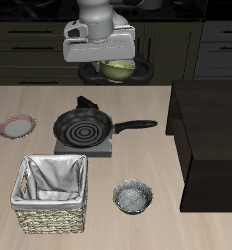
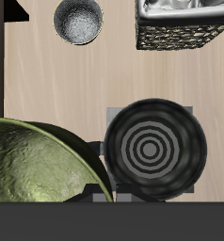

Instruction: Place the green bowl on the plate

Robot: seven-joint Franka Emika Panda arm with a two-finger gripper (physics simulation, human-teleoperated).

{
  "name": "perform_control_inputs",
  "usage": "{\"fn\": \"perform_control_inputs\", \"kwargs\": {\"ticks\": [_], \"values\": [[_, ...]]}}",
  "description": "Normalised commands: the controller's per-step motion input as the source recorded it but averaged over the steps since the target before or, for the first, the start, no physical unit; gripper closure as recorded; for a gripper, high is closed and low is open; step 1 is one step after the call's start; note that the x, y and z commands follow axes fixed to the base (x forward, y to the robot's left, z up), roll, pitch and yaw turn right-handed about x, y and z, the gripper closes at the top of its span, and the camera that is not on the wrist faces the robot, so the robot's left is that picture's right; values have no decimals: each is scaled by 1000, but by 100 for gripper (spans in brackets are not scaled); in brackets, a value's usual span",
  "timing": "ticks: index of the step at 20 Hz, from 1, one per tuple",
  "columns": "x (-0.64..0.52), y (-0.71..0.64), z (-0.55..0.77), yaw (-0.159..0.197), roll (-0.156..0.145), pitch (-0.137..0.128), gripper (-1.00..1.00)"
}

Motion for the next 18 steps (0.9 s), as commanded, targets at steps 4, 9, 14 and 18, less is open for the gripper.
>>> {"fn": "perform_control_inputs", "kwargs": {"ticks": [4, 9, 14, 18], "values": [[-64, -631, 46, -12, -77, -22, 100], [-20, -652, -75, -1, -95, -4, 100], [-111, -402, -130, 2, -30, 14, 100], [-159, -311, -60, 21, 6, 6, 100]]}}
